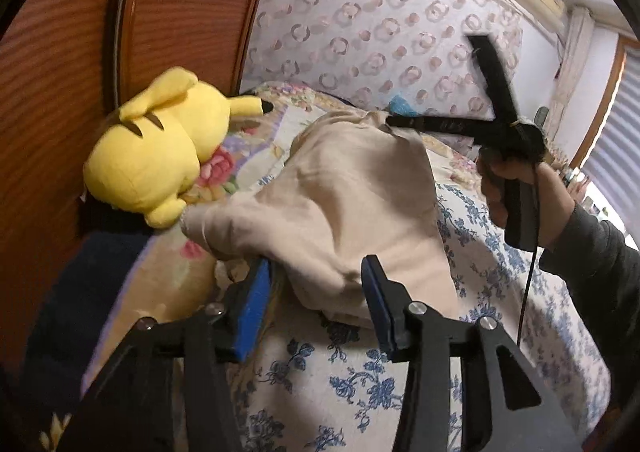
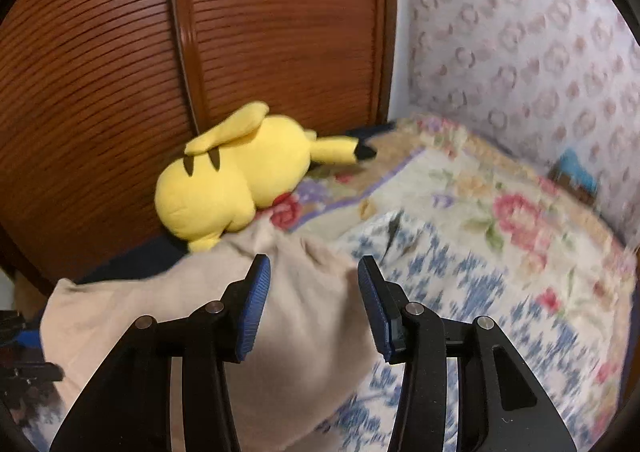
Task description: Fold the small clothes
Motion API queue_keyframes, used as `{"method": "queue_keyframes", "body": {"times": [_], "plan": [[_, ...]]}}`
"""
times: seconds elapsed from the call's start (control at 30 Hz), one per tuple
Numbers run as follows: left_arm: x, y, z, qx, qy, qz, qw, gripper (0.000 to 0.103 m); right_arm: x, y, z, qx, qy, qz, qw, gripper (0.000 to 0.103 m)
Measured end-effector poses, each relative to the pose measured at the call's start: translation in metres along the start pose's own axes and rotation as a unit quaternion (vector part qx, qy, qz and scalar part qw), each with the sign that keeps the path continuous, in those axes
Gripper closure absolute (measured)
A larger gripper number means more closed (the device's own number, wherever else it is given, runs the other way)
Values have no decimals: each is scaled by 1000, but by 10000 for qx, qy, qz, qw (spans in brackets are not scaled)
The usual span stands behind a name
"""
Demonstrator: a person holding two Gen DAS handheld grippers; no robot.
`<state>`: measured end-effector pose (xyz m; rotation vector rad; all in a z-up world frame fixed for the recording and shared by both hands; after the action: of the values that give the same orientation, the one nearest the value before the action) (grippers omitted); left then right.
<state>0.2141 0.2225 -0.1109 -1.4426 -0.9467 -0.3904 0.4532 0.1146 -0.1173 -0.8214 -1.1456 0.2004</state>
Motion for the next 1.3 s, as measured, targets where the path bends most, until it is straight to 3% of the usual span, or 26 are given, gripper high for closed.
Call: {"method": "queue_keyframes", "body": {"times": [0.1, 0.23, 0.4, 0.67, 0.93, 1.13, 1.3], "plan": [[1, -9, -2, 118, 162, -189, 9996, 42, -13, 17, -21, -260, 327, 187, 9990, 57], [2, -19, -8, 198, 398, -331, 9985, 42, -23, 26, -35, -207, 694, 193, 9972, 57], [4, -29, -21, 96, 623, -416, 9971, 42, -26, 1, -23, -343, 660, -18, 9972, 57], [5, -55, -57, 30, 1017, -613, 9929, 42, -50, -98, 25, -578, 494, -590, 9954, 55], [3, -88, -96, -42, 1215, -902, 9885, 42, -105, -202, 64, -850, 623, -1092, 9884, 47], [-4, -111, -129, -151, 1366, -1050, 9849, 42, -147, -266, 81, -1176, 746, -1324, 9814, 37], [-10, -123, -152, -168, 1428, -1072, 9838, 42, -176, -306, 91, -1430, 849, -1496, 9747, 22]]}}
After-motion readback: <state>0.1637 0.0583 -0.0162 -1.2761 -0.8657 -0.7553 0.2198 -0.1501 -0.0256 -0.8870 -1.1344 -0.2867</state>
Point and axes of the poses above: each gripper's, at about its wrist camera, not at the fingertips, and y roughly the way its jaws point, z to its left, x to its top, the point moved 5 cm from there along y, roughly the way its jaws point, and after that the axes turned 13 degrees about x, right-handed, at the moved point
